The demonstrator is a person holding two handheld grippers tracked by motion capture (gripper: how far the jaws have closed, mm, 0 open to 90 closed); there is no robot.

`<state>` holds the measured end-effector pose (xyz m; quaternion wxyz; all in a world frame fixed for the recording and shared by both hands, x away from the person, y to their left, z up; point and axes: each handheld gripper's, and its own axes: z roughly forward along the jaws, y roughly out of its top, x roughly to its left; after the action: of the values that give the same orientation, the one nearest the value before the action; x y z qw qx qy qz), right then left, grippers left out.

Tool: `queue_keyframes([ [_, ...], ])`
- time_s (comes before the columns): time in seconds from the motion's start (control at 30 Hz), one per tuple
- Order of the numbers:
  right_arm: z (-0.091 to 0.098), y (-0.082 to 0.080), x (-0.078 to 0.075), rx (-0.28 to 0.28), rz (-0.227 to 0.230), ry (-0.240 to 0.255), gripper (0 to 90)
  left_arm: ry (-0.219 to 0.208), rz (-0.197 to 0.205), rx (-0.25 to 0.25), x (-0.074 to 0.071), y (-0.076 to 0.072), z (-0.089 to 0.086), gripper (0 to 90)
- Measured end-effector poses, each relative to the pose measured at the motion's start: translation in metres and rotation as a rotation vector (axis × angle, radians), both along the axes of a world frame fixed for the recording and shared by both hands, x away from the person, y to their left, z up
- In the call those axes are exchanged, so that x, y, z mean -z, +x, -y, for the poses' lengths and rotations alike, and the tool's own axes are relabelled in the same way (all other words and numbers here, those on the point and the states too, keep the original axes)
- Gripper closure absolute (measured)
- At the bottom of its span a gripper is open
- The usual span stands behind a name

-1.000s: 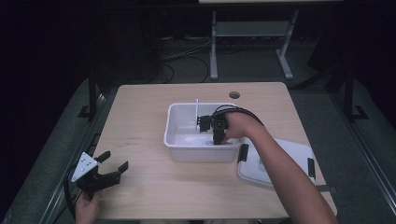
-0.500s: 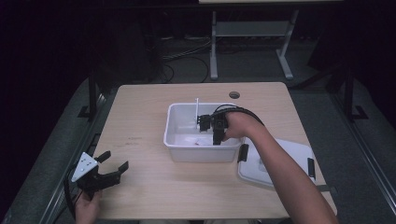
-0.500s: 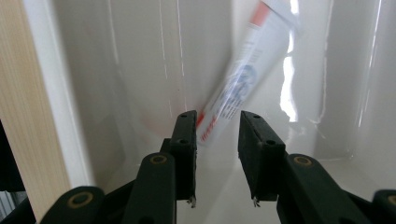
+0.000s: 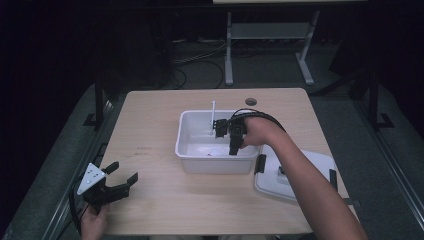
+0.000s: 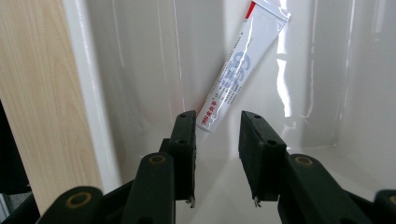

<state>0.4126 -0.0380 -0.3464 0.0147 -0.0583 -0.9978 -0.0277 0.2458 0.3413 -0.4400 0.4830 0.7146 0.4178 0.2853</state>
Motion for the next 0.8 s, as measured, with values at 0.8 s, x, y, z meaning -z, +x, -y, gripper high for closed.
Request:
queue_keyframes([
  [0.8,0.018,-0.015,-0.052,0.017,0.068,0.019,61.3,0.003,-0.001,0.001,0.0,0.0,0.001,16.3],
])
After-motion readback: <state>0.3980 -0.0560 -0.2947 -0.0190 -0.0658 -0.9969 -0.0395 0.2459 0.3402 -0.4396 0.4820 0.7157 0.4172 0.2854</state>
